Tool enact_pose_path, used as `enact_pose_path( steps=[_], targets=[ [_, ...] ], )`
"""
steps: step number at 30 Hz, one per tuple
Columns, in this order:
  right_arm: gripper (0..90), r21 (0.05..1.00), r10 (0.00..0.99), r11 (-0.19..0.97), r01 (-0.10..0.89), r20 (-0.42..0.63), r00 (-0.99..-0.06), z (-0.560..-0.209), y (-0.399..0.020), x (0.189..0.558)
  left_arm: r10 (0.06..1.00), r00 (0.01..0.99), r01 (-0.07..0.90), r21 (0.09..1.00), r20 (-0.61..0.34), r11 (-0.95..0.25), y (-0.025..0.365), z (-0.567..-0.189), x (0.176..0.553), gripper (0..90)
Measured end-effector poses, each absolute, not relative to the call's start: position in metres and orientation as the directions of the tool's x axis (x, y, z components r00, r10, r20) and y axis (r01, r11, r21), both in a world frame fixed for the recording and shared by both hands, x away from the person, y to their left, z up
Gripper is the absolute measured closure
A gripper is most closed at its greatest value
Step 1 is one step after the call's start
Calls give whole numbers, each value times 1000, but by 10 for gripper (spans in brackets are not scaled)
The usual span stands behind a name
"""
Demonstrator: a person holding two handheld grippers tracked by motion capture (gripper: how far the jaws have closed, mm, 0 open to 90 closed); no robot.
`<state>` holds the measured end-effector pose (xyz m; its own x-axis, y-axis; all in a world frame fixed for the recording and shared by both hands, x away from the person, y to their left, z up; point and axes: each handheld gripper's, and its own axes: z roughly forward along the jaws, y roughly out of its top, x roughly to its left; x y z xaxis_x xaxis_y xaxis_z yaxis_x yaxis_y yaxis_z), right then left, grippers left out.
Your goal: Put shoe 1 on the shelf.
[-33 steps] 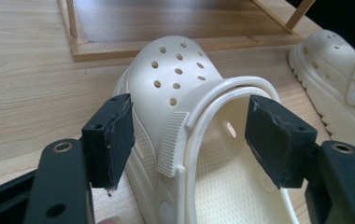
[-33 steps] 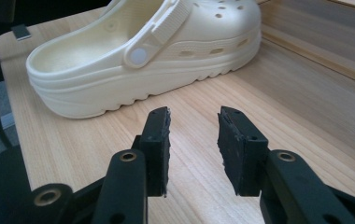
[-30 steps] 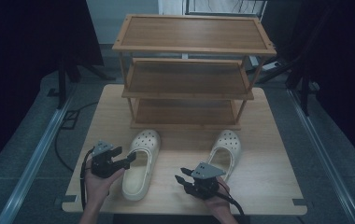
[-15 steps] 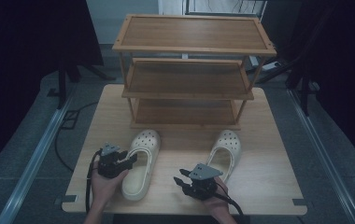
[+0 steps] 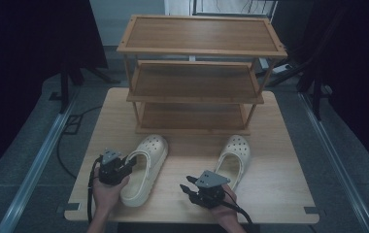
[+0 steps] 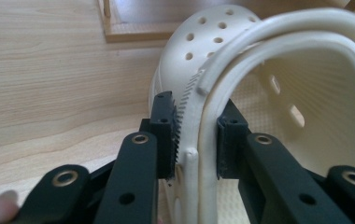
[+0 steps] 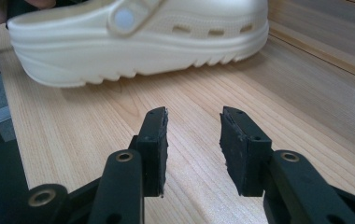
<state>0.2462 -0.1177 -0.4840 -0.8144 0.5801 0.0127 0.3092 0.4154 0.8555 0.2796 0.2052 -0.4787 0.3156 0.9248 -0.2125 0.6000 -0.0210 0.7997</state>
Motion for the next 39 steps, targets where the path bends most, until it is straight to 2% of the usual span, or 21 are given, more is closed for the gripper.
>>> enact_pose_path(
  steps=[2, 23, 32, 39],
  targets=[
    [612, 854, 581, 416, 311, 13, -814, -484, -118, 246, 916, 322, 588, 809, -237, 3, 208, -476, 278, 745],
    [608, 862, 573, 397, 316, 37, -819, -481, -122, 248, 903, 342, 527, 849, -261, 45, 219, -456, 270, 740],
    [601, 859, 572, 397, 322, 43, -819, -482, -123, 250, 905, 334, 530, 846, -262, 50, 220, -458, 275, 739],
    [595, 857, 579, 385, 342, 64, -813, -483, -126, 252, 901, 356, 538, 843, -250, 22, 205, -456, 289, 738]
  ],
)
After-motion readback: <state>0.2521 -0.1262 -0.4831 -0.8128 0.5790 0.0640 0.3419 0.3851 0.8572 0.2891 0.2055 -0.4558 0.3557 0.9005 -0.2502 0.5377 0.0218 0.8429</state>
